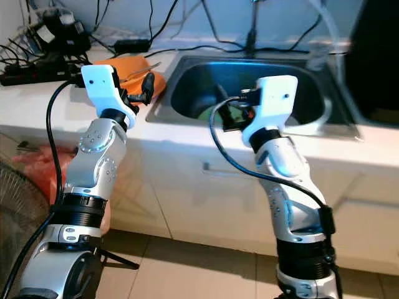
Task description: Kitchen organization
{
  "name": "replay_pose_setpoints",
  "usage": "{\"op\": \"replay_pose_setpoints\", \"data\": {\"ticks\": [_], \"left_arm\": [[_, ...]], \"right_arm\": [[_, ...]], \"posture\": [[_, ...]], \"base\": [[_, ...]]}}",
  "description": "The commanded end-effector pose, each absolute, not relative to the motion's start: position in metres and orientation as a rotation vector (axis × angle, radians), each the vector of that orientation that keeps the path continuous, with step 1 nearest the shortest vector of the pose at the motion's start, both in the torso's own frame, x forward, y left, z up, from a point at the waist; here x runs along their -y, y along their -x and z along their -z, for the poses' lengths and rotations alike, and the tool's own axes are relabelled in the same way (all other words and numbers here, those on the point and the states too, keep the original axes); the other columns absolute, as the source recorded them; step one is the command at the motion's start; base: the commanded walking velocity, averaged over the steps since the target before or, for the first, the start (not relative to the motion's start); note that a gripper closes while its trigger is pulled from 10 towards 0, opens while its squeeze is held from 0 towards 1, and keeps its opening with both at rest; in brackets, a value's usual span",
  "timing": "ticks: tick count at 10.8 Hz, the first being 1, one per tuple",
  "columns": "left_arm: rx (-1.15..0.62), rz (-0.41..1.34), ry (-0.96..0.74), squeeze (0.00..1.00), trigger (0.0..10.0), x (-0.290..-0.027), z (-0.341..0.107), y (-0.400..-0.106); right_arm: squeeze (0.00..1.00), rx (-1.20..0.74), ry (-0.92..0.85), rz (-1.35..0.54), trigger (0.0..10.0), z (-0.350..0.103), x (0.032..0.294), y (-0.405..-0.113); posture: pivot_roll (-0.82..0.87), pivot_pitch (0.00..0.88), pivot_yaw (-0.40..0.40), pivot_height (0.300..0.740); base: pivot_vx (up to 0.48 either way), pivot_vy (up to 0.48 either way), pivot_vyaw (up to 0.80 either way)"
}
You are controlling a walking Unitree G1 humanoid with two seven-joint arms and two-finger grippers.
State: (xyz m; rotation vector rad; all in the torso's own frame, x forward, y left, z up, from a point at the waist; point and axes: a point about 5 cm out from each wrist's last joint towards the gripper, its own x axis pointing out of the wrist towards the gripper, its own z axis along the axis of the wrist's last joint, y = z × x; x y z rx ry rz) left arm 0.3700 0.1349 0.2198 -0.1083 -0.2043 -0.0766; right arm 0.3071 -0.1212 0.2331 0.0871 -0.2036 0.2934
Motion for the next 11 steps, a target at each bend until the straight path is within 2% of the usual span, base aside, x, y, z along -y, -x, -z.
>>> {"op": "replay_pose_setpoints", "data": {"ticks": [1,4,11], "left_arm": [[0.225,0.075,0.115,0.00,10.0,-0.136,-0.227,-0.370],[0.227,0.076,0.114,0.00,10.0,-0.135,-0.227,-0.369],[0.202,-0.016,0.087,0.00,10.0,-0.145,-0.221,-0.372]], "right_arm": [[0.00,0.233,-0.079,-0.316,10.0,-0.240,0.116,-0.306],[0.00,0.230,-0.075,-0.324,10.0,-0.239,0.114,-0.305],[0.00,0.219,-0.067,-0.347,10.0,-0.238,0.113,-0.304]], "posture": [[-0.01,0.003,0.070,0.740],[-0.01,0.006,0.071,0.740],[-0.01,0.008,0.071,0.740]], "base": [[0.428,0.000,0.00],[0.426,0.000,0.00],[0.000,0.000,0.00]]}}
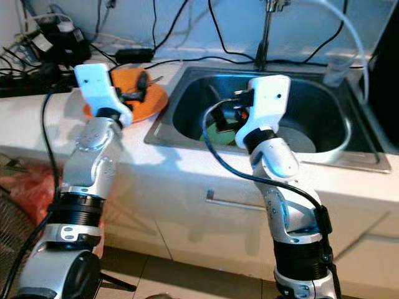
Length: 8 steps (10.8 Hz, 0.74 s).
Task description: Kitchen organization
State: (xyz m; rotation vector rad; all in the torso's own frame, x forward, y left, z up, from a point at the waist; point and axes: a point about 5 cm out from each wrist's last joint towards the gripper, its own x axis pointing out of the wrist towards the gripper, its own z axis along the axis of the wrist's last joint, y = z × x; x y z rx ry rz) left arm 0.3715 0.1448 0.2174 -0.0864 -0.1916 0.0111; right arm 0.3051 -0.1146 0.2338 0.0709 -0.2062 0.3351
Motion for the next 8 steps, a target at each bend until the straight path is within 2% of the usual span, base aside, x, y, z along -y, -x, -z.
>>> {"op": "replay_pose_setpoints", "data": {"ticks": [1,6,8], "left_arm": [[0.190,-0.039,0.072,0.00,10.0,-0.148,-0.218,-0.374],[0.133,-0.060,0.080,0.00,10.0,-0.149,-0.201,-0.376],[0.128,-0.074,0.116,0.00,10.0,-0.142,-0.194,-0.373]], "right_arm": [[0.00,0.216,-0.061,-0.351,10.0,-0.238,0.113,-0.305],[0.00,0.165,-0.020,-0.386,10.0,-0.231,0.113,-0.304],[0.00,0.140,0.008,-0.403,10.0,-0.231,0.118,-0.301]], "posture": [[-0.01,0.006,0.072,0.740],[-0.02,0.015,0.062,0.740],[-0.05,0.029,0.010,0.740]], "base": [[0.000,0.000,0.00],[0.000,0.000,0.00],[0.000,0.000,0.00]]}}
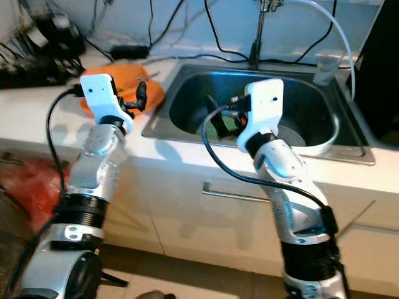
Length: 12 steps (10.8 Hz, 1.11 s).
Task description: Kitchen organization
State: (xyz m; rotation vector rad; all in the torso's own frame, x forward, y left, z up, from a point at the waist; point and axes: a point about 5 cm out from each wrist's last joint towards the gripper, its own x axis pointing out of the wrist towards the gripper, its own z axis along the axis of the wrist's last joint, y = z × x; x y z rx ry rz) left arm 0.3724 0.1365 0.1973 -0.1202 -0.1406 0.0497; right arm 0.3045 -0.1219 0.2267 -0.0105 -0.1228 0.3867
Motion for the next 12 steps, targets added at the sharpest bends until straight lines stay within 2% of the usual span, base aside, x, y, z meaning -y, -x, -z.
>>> {"op": "replay_pose_setpoints", "data": {"ticks": [1,3,6,12], "left_arm": [[0.122,-0.082,0.131,0.00,10.0,-0.139,-0.190,-0.372],[0.121,-0.097,0.140,0.00,10.0,-0.139,-0.187,-0.371],[0.134,-0.113,0.119,0.00,10.0,-0.146,-0.191,-0.372],[0.162,-0.172,-0.031,0.00,10.0,-0.170,-0.208,-0.386]], "right_arm": [[0.00,0.135,0.024,-0.414,10.0,-0.232,0.119,-0.302],[0.00,0.135,0.038,-0.429,10.0,-0.236,0.118,-0.304],[0.00,0.136,0.027,-0.429,10.0,-0.235,0.116,-0.304],[0.00,0.129,-0.014,-0.504,10.0,-0.233,0.104,-0.297]], "posture": [[-0.07,0.028,-0.013,0.740],[-0.07,0.024,-0.028,0.740],[-0.04,0.028,-0.008,0.740],[-0.03,0.041,-0.006,0.740]], "base": [[0.000,0.000,0.00],[0.000,0.000,0.00],[0.000,0.000,0.00],[0.000,0.000,0.00]]}}
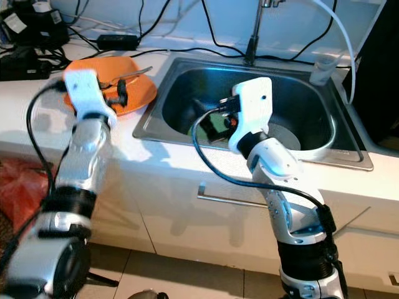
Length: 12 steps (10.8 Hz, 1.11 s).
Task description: Kitchen organization
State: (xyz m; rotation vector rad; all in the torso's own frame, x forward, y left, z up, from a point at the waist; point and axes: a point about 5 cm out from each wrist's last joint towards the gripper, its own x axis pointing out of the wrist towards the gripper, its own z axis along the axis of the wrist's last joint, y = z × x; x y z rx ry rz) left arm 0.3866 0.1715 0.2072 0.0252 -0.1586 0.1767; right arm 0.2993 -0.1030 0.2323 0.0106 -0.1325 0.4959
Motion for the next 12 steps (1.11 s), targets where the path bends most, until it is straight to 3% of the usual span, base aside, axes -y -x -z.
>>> {"op": "replay_pose_setpoints", "data": {"ticks": [1,7,12], "left_arm": [[0.160,-0.169,-0.030,0.00,10.0,-0.172,-0.210,-0.389],[0.134,-0.067,-0.276,0.00,10.0,-0.169,-0.229,-0.412],[0.099,-0.079,-0.306,0.00,10.0,-0.177,-0.230,-0.417]], "right_arm": [[0.00,0.128,-0.014,-0.506,10.0,-0.233,0.103,-0.297],[0.00,0.119,-0.076,-0.547,10.0,-0.232,0.098,-0.287],[0.00,0.065,-0.078,-0.668,10.0,-0.225,0.088,-0.273]], "posture": [[-0.03,0.043,-0.004,0.740],[-0.04,0.065,0.011,0.740],[-0.04,0.080,0.018,0.740]], "base": [[0.000,0.000,0.00],[0.000,0.000,0.00],[0.000,0.000,0.00]]}}
